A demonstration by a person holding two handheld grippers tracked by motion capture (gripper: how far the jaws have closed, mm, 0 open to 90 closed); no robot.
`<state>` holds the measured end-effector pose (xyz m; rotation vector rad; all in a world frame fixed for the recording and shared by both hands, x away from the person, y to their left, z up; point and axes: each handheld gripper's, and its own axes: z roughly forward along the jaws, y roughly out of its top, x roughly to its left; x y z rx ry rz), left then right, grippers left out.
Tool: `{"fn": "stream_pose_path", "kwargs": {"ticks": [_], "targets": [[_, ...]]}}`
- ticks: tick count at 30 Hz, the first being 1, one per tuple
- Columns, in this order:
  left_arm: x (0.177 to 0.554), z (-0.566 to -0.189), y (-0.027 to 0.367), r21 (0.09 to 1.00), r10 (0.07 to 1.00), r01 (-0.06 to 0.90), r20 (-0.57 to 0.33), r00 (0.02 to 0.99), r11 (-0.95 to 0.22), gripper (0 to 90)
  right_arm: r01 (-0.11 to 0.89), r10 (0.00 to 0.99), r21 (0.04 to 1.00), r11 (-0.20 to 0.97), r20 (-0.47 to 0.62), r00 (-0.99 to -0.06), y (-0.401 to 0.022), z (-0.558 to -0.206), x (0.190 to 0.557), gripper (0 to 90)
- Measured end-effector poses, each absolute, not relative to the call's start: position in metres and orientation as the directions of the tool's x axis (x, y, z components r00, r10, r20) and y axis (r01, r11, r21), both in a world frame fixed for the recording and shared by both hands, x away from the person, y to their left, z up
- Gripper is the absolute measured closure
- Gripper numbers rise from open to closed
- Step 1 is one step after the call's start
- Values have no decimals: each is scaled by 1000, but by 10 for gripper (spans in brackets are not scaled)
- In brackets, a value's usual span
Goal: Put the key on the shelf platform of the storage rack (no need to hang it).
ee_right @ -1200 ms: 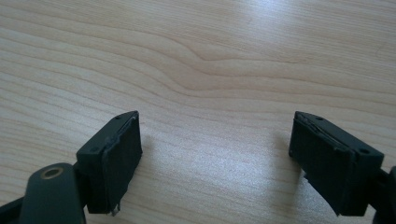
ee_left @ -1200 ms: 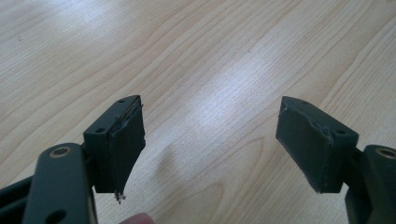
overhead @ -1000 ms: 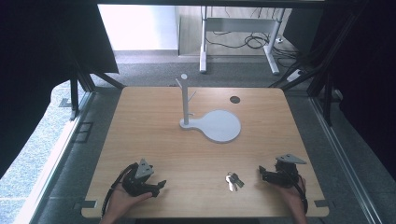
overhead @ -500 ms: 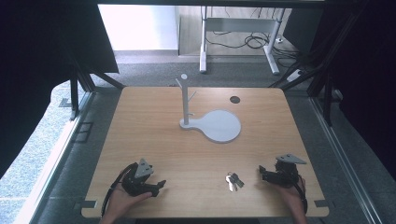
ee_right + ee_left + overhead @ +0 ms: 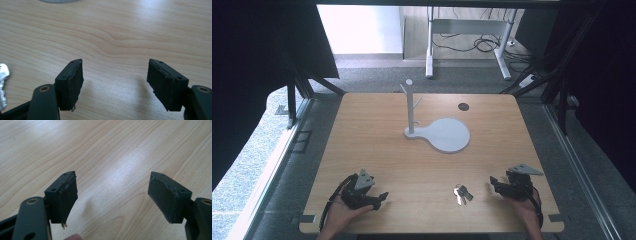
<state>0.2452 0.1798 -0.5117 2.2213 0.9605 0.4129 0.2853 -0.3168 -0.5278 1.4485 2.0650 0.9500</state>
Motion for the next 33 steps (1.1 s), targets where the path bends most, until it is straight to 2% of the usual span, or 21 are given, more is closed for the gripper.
{"fn": "stream_pose_path", "kwargs": {"ticks": [9,20,33], "targets": [[245,-511,181,691,744,530,19,668,-493,239,606,907,754,254,31,-420,-313,-509,281,305],[240,-505,178,688,737,522,27,675,-503,239,614,867,707,351,1,-497,-301,-468,282,339],[235,-497,174,714,733,495,36,680,-495,241,599,753,595,536,-15,-658,-253,-451,294,392]]}}
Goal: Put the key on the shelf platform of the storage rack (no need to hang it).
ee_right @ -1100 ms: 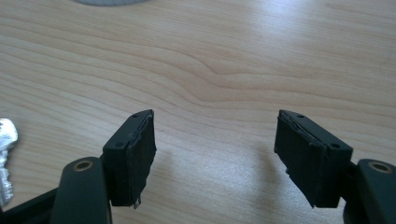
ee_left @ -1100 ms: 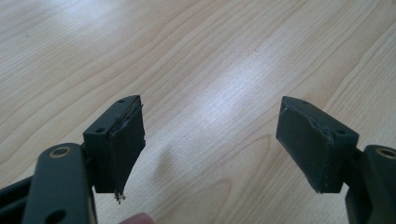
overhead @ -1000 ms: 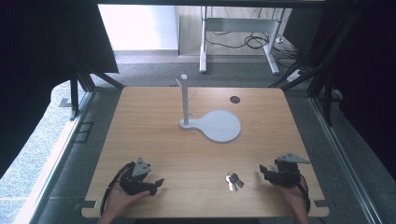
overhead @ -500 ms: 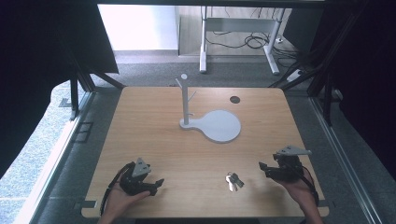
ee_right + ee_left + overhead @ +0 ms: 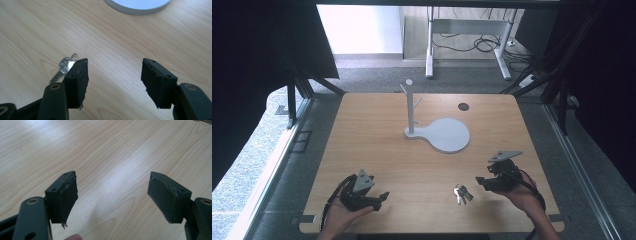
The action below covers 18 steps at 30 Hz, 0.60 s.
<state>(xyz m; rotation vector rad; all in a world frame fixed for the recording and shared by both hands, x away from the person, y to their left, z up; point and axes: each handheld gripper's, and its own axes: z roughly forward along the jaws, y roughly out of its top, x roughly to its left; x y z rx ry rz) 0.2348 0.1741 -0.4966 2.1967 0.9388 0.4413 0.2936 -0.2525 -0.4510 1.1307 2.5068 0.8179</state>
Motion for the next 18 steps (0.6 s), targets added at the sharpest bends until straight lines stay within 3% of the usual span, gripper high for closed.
{"fn": "stream_pose_path", "kwargs": {"ticks": [18], "targets": [[238,-503,174,700,731,511,24,682,-499,241,585,705,548,597,-11,-709,-218,-449,307,419]]}}
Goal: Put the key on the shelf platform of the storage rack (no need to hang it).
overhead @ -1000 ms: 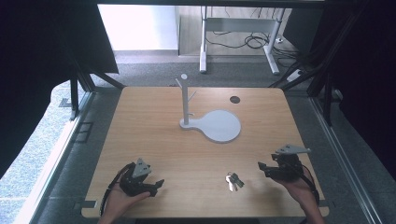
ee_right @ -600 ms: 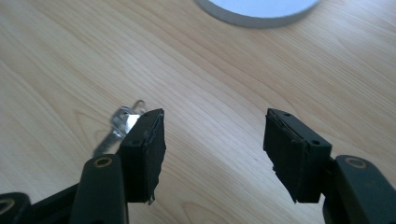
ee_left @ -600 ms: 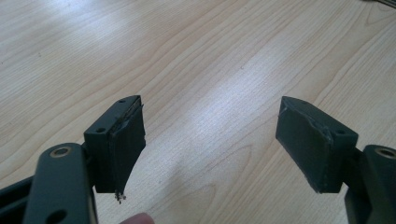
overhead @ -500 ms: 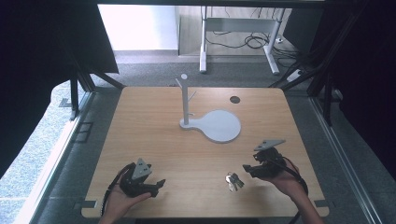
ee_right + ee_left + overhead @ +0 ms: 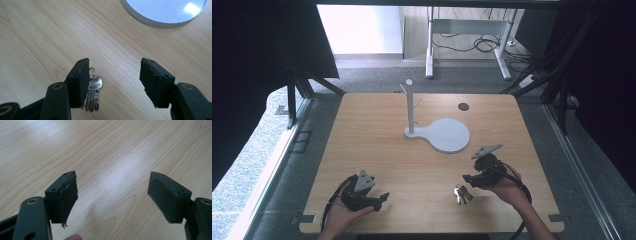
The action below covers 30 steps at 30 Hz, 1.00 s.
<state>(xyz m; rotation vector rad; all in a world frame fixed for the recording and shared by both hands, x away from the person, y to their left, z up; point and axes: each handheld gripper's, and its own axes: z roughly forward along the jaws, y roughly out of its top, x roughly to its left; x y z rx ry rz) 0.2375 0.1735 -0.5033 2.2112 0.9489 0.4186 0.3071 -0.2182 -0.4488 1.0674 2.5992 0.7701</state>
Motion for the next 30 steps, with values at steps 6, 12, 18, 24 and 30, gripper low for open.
{"fn": "stream_pose_path", "kwargs": {"ticks": [6,12,18,24,30], "targets": [[238,-505,176,701,736,519,13,676,-489,241,593,697,531,606,6,-717,-213,-453,310,453],[239,-505,179,704,741,521,12,671,-483,241,606,683,498,620,37,-729,-209,-461,315,482],[239,-506,179,703,739,521,10,673,-484,241,615,669,459,641,58,-741,-201,-468,320,502],[240,-505,181,705,743,523,9,669,-479,240,610,649,431,665,71,-758,-193,-473,320,523],[240,-506,182,703,744,525,8,669,-480,240,619,647,408,671,87,-758,-190,-479,320,548]]}}
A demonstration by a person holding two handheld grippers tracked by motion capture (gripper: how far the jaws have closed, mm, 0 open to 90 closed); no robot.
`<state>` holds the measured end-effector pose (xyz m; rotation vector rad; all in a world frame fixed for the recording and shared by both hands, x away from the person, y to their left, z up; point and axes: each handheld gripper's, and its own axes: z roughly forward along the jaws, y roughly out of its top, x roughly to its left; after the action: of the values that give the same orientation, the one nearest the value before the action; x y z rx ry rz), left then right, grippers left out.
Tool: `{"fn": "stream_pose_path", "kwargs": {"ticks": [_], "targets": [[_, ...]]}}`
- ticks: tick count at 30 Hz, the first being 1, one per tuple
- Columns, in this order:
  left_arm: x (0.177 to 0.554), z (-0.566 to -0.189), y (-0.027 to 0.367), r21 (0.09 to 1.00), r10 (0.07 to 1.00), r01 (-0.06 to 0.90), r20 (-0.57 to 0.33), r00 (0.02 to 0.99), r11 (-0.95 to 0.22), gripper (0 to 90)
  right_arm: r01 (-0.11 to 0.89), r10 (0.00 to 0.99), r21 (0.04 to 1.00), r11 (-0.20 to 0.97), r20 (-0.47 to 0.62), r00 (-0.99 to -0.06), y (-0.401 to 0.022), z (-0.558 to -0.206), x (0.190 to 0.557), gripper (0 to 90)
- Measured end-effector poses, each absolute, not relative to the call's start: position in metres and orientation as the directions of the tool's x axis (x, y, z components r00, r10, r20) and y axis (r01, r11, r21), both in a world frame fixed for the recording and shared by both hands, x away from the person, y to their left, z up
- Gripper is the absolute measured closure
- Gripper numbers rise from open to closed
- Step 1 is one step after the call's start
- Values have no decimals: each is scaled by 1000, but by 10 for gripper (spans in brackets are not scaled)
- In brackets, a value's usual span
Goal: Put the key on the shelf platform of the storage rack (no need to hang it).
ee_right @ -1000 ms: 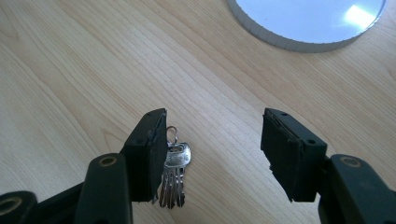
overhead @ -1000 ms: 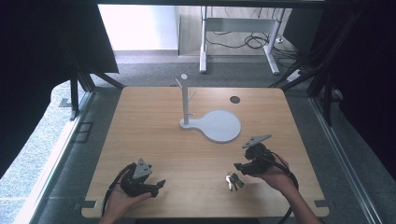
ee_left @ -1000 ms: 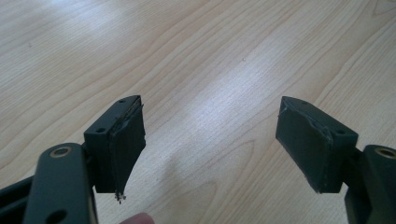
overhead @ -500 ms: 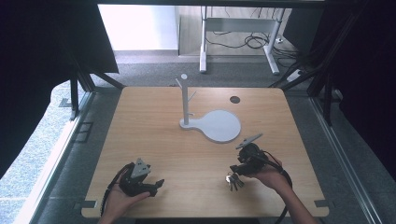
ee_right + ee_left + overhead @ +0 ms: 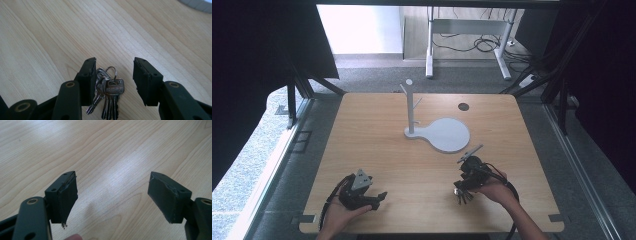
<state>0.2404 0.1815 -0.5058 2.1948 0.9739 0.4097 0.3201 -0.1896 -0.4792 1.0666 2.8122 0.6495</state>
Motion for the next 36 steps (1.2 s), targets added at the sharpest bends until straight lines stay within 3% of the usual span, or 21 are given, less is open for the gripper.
{"fn": "stream_pose_path", "kwargs": {"ticks": [14,36], "targets": [[241,-505,183,704,745,525,9,667,-478,240,654,661,349,671,117,-741,-184,-493,325,619],[241,-505,183,704,747,524,13,665,-479,240,666,663,328,670,140,-736,-184,-501,328,648]]}}
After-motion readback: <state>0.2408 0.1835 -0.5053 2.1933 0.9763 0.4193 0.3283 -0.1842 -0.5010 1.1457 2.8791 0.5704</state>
